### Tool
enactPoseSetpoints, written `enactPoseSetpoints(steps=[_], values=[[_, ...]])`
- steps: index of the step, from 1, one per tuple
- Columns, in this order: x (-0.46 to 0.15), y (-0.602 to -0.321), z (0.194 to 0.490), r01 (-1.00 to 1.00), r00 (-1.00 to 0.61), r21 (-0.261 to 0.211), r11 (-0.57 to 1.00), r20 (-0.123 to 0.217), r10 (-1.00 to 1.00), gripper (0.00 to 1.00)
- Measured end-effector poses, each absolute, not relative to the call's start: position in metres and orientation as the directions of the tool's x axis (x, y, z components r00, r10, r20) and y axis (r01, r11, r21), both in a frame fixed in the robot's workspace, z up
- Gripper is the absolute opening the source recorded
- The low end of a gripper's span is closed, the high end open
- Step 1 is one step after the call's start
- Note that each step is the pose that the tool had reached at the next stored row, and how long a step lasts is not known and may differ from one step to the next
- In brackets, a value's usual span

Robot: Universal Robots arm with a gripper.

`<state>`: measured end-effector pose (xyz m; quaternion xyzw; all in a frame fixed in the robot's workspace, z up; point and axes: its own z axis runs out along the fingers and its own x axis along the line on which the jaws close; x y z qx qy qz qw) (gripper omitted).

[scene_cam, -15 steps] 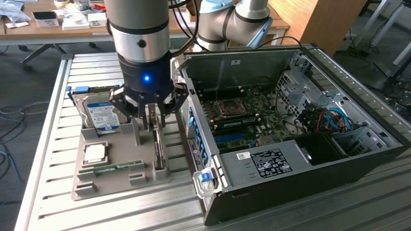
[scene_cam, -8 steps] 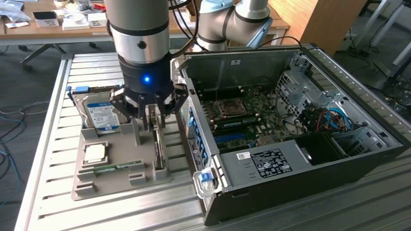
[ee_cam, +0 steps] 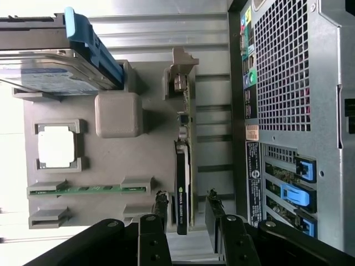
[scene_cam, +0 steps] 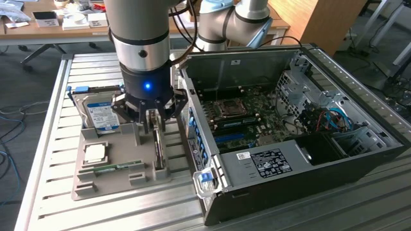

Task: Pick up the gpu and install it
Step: 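Pick up the gpu and move the gpu toward the slot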

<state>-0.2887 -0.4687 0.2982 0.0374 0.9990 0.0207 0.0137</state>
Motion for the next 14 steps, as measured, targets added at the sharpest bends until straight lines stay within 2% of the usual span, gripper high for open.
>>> enactPoseSetpoints(steps=[14], values=[[-0.287, -0.469, 0.283, 0.074, -0.997, 0.043, 0.996, -0.026, 0.075, 0.42]])
